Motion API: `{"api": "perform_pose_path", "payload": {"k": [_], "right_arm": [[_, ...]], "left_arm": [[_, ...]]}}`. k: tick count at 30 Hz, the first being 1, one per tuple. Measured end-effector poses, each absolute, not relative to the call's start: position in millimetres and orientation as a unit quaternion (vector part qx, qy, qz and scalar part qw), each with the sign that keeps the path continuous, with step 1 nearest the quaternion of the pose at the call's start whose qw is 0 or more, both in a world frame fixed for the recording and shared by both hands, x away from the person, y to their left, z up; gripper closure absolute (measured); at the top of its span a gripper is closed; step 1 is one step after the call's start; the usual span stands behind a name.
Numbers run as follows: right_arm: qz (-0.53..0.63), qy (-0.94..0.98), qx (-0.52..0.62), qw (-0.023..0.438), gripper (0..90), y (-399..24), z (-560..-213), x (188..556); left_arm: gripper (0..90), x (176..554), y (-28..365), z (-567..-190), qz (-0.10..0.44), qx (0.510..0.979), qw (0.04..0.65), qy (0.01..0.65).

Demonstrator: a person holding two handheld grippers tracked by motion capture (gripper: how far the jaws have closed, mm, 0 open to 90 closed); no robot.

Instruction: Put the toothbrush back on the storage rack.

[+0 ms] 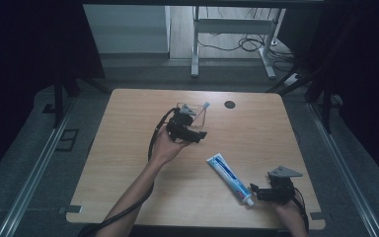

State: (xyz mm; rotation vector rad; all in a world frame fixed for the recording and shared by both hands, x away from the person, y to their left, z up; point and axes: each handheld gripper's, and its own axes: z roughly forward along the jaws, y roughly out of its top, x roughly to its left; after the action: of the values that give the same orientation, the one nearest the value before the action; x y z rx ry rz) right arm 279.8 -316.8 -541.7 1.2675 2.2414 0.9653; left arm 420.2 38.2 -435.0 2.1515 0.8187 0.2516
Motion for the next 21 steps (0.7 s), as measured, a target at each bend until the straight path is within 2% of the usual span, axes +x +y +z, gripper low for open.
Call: {"api": "perform_pose_path", "payload": {"k": [21], "right_arm": [[0.344,0.799,0.453,0.194,12.7,-316.7,-541.6,279.6]], "left_arm": [[22.0,381.7,58.9,-458.7,0.099,0.859,0.391,0.315]]}}
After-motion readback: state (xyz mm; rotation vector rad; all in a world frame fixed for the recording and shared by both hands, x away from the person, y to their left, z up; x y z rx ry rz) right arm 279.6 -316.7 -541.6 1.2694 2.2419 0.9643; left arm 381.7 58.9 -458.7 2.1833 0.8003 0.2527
